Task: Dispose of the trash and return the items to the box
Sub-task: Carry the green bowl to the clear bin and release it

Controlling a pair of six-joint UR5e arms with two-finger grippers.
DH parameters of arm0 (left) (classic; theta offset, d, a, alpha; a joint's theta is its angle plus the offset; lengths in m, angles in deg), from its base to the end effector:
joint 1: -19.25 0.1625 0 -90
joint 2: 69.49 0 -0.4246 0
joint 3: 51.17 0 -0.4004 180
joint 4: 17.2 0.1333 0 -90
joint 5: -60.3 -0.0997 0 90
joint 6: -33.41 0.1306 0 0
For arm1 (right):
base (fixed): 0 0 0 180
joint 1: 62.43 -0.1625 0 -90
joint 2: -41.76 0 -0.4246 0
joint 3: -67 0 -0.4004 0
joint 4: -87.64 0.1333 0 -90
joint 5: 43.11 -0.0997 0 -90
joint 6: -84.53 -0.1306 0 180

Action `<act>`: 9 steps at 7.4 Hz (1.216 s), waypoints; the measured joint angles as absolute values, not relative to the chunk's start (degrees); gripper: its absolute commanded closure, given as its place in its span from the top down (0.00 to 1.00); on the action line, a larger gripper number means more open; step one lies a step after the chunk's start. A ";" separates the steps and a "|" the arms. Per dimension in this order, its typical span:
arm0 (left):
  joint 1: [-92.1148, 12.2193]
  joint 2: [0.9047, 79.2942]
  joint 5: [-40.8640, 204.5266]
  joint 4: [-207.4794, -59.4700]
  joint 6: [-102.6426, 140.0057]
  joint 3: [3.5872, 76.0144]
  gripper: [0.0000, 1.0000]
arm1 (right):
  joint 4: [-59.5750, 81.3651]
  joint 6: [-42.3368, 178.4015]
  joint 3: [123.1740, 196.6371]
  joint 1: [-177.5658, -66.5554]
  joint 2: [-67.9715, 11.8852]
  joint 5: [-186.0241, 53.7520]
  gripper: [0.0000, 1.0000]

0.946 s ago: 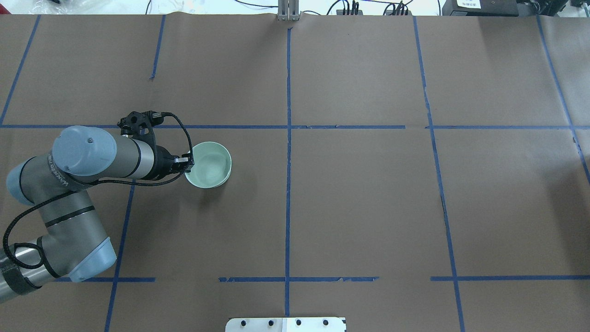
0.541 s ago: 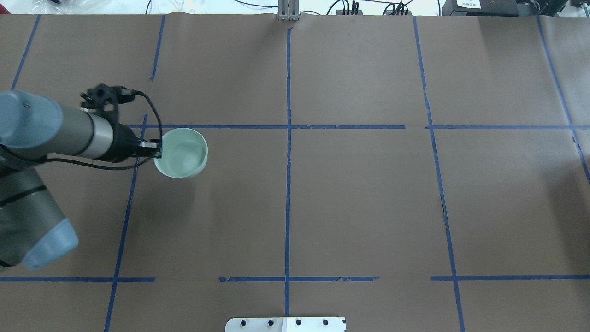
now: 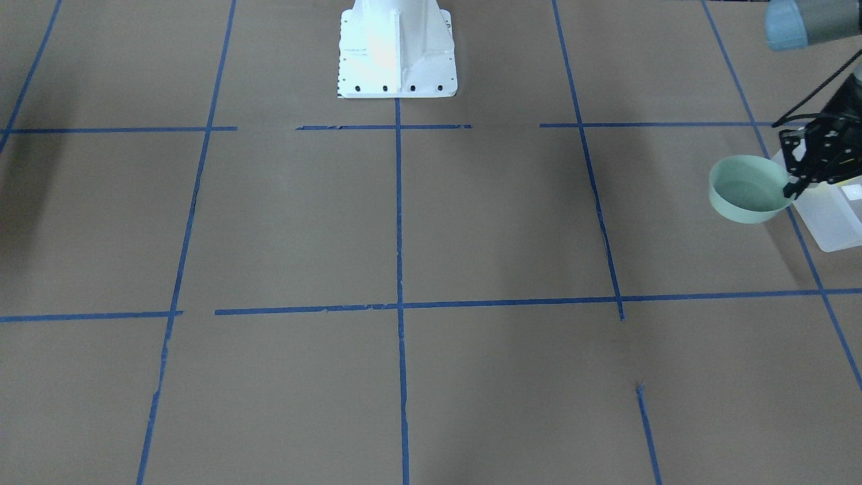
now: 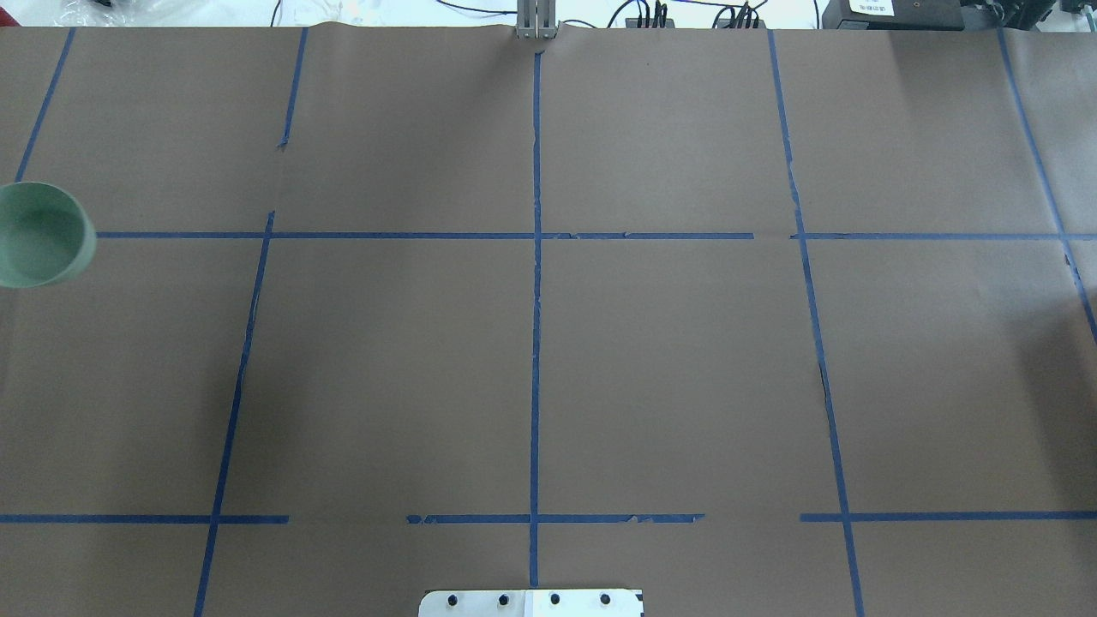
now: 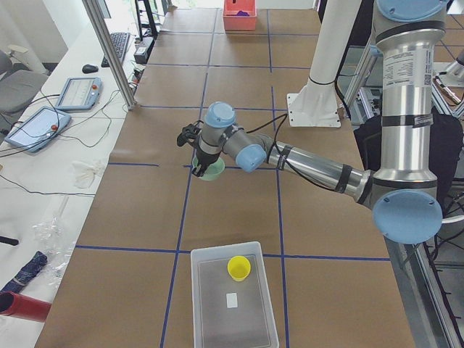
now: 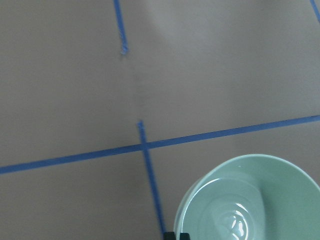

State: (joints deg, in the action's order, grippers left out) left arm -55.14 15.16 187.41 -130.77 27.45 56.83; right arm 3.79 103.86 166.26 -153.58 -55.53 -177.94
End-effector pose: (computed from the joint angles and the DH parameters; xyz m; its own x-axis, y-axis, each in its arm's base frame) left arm 0.0802 -0.4895 0.5227 0.6910 0.4743 -0.5455 -0.1461 0.8307 0.5372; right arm 0.0504 -0.4571 0.6475 0.6776 -0.4081 0.6118 0.2166 0.9057 0.3643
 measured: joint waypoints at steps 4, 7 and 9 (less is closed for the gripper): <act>-76.26 13.69 191.23 -130.93 65.66 38.11 0.00 | 4.19 104.13 166.20 -153.57 -55.55 -177.92 1.00; -80.32 10.52 191.09 -135.16 74.36 30.85 0.00 | 5.77 103.82 166.00 -153.42 -55.62 -177.86 1.00; -80.42 9.00 191.21 -143.31 72.48 25.65 0.00 | 5.89 103.79 165.97 -153.28 -55.62 -177.85 1.00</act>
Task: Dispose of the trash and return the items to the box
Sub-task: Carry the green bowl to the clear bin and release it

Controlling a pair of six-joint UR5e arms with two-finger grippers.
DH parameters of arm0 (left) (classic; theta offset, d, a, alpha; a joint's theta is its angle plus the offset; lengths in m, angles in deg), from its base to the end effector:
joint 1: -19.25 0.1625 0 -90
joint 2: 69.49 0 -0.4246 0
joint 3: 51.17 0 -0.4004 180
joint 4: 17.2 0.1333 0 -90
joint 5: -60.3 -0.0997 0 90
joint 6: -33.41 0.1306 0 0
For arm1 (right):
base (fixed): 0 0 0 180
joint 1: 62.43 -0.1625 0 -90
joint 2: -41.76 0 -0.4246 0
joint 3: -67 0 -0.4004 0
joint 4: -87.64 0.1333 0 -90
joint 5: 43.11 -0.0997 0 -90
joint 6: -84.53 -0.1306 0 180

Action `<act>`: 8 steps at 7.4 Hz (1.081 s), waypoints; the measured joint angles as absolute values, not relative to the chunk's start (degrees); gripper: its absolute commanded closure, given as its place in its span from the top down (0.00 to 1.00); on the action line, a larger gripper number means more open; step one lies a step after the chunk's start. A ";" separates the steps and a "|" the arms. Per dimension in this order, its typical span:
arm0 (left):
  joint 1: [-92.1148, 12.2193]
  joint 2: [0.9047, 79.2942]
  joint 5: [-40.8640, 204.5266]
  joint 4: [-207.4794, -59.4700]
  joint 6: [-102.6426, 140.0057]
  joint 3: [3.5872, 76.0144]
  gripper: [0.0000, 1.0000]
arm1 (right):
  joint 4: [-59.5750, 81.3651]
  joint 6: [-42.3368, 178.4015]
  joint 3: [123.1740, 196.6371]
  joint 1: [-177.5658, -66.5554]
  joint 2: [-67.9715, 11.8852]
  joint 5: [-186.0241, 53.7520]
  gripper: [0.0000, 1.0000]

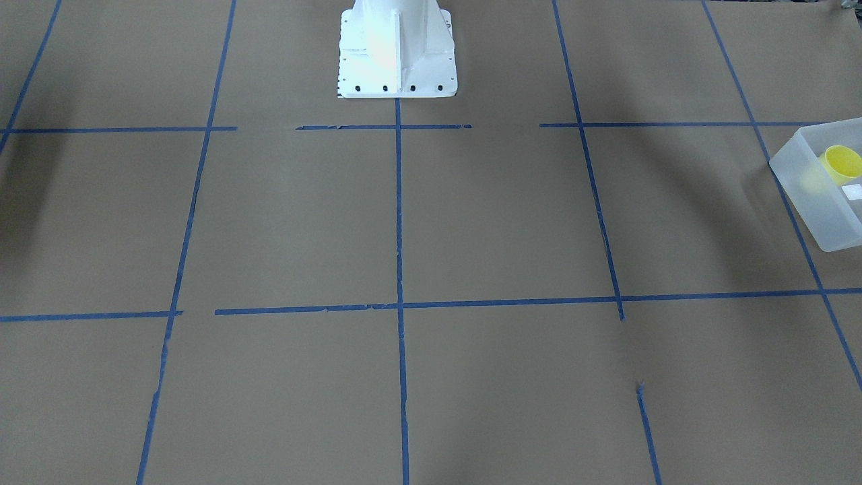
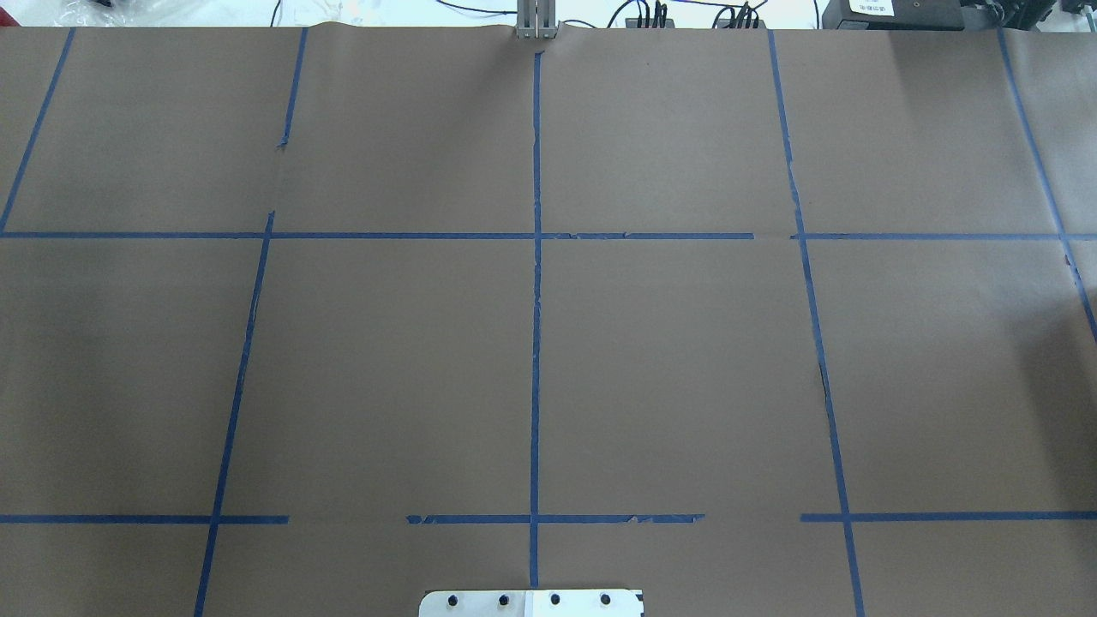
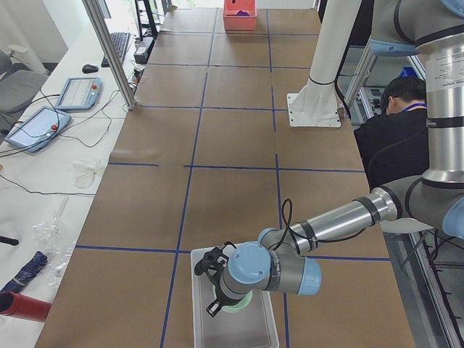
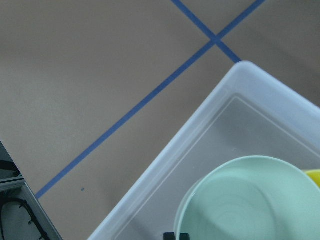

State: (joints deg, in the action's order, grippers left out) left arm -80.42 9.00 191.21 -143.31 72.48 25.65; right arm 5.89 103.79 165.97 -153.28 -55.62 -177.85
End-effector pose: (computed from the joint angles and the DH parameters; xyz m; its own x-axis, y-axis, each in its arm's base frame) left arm -0.1137 -0.3827 0.8228 0.6991 0.6097 -0.3736 -0.3555 0.7496 0.5583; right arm 0.0482 -0.4591 0.6468 0.6770 -0.4286 0.5983 0.2211 0.8938 0.3901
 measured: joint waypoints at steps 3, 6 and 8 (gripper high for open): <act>-80.23 8.51 191.42 -148.41 71.38 21.57 0.79 | 5.90 103.76 165.96 -153.23 -55.62 -177.85 1.00; -80.07 8.67 192.50 -148.72 70.59 21.65 1.00 | 5.90 103.68 165.96 -153.22 -55.62 -177.91 1.00; -79.94 9.07 192.64 -148.49 64.33 26.23 1.00 | 5.94 103.01 165.99 -153.22 -55.60 -177.75 0.98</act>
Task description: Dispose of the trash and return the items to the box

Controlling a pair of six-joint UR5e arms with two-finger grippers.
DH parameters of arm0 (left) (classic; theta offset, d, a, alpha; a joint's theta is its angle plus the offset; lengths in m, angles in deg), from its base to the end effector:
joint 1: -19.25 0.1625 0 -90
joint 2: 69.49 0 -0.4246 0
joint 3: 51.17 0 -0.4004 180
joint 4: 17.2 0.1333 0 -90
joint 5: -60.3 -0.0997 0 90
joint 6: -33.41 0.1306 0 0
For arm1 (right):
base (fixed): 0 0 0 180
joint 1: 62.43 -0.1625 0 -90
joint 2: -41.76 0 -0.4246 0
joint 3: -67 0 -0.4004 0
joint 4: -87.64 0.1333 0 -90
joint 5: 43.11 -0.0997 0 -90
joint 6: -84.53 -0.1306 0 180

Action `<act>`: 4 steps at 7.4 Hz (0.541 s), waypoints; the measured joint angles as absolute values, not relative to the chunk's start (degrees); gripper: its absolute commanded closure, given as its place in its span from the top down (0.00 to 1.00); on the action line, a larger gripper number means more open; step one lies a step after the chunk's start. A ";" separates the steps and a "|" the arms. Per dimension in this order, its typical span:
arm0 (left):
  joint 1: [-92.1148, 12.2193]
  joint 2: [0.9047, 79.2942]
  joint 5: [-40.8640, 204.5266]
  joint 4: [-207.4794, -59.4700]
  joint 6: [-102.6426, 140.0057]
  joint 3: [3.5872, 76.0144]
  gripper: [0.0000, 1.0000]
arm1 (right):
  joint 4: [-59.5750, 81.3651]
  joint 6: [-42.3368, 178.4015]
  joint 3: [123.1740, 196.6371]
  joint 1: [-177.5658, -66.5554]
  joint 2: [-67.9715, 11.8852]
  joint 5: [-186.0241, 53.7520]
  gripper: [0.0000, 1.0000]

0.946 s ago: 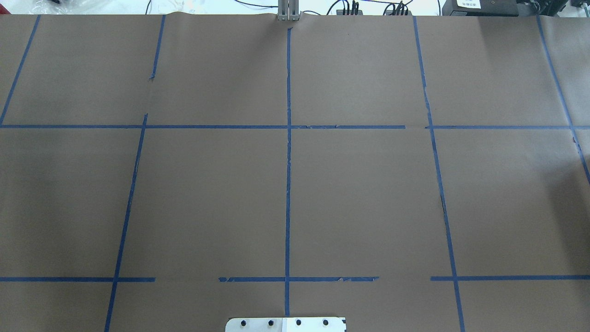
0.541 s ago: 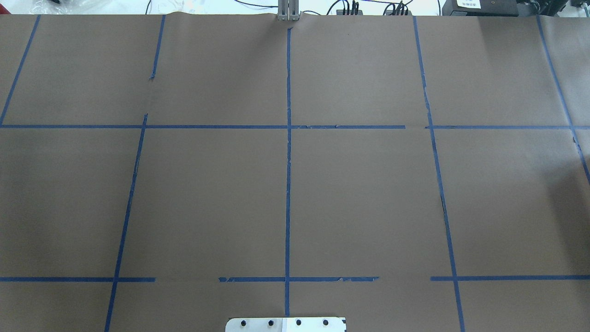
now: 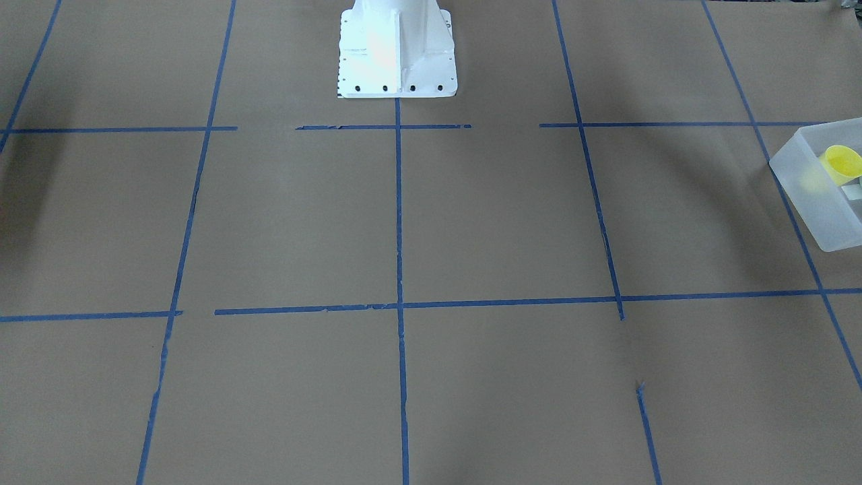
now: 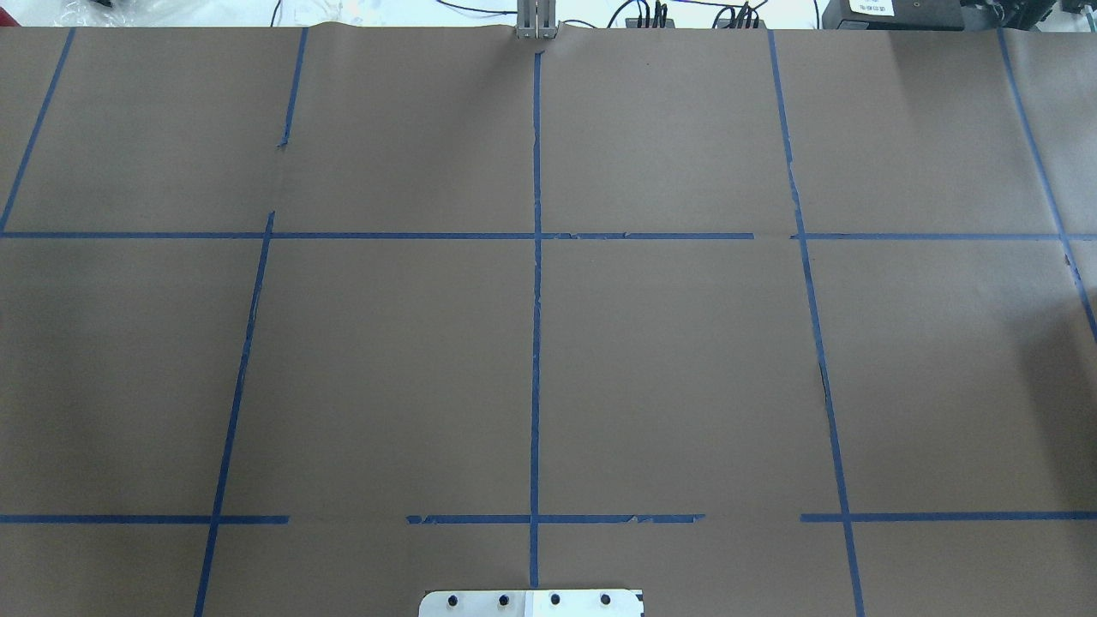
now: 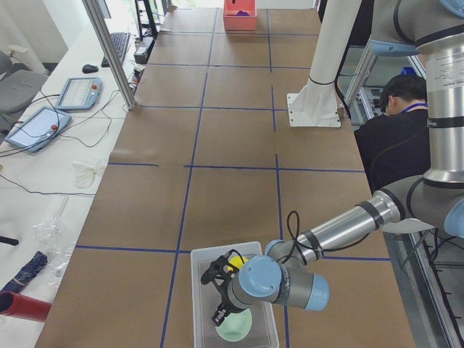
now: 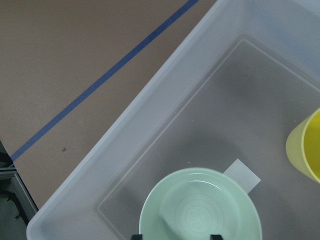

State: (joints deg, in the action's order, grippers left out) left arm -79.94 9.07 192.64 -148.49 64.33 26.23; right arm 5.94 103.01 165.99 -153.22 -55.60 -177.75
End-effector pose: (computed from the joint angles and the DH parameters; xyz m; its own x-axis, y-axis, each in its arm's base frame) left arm -0.1095 -0.3929 0.8044 0.7317 0.5523 -0.3994 -0.2605 0.7681 0.5849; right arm 0.0479 -0.4595 0.6466 0.6807 -0.4178 0.6018 0.2132 0.8988 0.3829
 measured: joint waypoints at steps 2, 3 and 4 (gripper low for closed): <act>-78.35 9.23 192.35 -146.38 48.98 35.77 1.00 | 6.54 97.65 166.35 -153.19 -55.49 -177.74 0.99; -76.29 9.63 192.22 -143.11 40.90 41.37 1.00 | 6.88 93.76 166.46 -153.10 -55.41 -177.78 1.00; -74.08 11.18 192.12 -135.97 36.68 46.88 1.00 | 7.10 89.40 166.55 -153.06 -55.29 -177.84 1.00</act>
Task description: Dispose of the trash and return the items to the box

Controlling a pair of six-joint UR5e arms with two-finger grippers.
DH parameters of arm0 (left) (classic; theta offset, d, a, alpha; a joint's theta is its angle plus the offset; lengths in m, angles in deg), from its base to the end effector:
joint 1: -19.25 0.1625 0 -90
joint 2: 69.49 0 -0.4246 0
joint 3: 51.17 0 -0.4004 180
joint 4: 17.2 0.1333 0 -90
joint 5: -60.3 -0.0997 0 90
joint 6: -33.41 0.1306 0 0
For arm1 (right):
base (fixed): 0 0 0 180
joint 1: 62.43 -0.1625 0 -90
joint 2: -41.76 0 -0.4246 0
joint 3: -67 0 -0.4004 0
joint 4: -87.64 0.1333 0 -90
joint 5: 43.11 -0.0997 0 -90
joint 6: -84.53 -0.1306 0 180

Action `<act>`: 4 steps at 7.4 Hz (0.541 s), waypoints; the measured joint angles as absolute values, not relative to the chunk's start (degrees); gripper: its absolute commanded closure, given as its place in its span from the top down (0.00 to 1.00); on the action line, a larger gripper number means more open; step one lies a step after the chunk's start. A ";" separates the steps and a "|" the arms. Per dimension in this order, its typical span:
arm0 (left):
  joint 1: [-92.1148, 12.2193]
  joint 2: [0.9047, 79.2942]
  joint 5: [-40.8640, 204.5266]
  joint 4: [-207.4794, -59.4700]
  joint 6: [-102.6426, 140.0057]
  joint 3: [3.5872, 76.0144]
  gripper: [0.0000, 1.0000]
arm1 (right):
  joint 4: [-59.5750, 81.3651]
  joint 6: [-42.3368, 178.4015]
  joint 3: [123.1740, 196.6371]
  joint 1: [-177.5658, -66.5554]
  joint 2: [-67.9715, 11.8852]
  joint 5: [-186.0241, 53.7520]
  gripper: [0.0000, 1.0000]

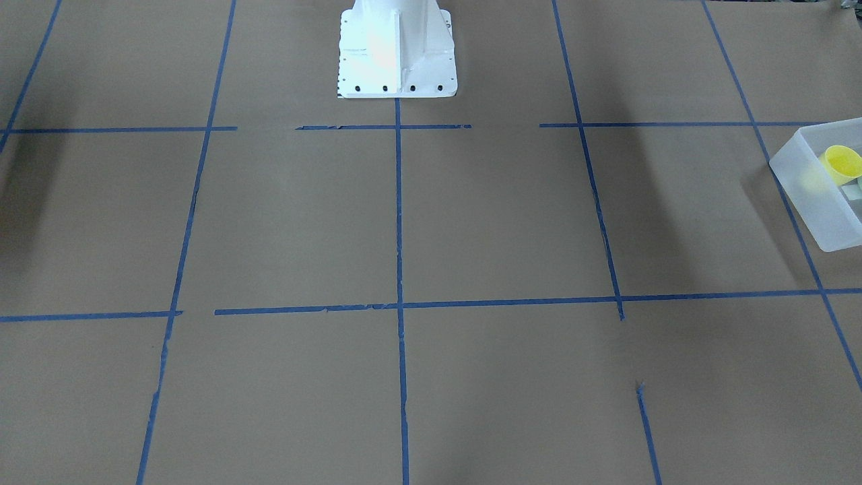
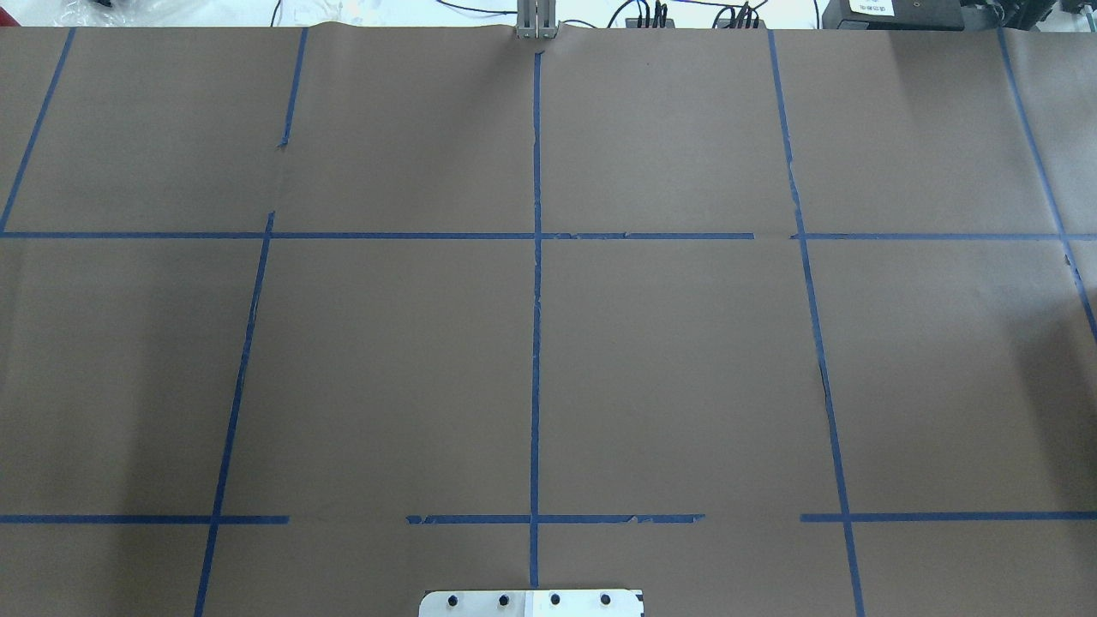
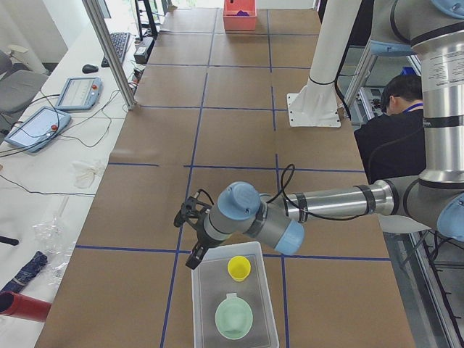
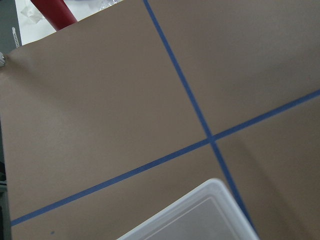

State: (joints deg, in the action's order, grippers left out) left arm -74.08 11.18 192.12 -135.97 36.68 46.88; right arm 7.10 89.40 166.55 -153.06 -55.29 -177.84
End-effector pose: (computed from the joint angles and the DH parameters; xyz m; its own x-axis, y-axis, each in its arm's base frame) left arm -0.0731 -0.4614 0.6307 0.7636 0.3141 -0.5642 0.0080 0.8691 0.4946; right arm 0.0465 -0.4642 0.6365 0.7103 -0.2206 0.6684 0.0497 0.9630 0.2649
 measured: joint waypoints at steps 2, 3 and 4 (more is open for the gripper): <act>-70.74 14.71 192.20 -120.27 34.80 55.44 1.00 | 7.01 83.90 166.90 -152.69 -54.83 -178.08 1.00; -69.73 14.90 192.98 -115.98 34.52 55.09 1.00 | 6.80 83.58 166.96 -151.71 -54.75 -178.25 1.00; -69.04 14.84 193.85 -112.66 34.46 52.58 1.00 | 6.55 83.49 166.81 -150.54 -54.78 -178.38 1.00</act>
State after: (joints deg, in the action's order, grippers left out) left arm -69.04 14.84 193.85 -112.66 34.46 52.58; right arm 6.55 83.49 166.81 -150.54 -54.78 -178.38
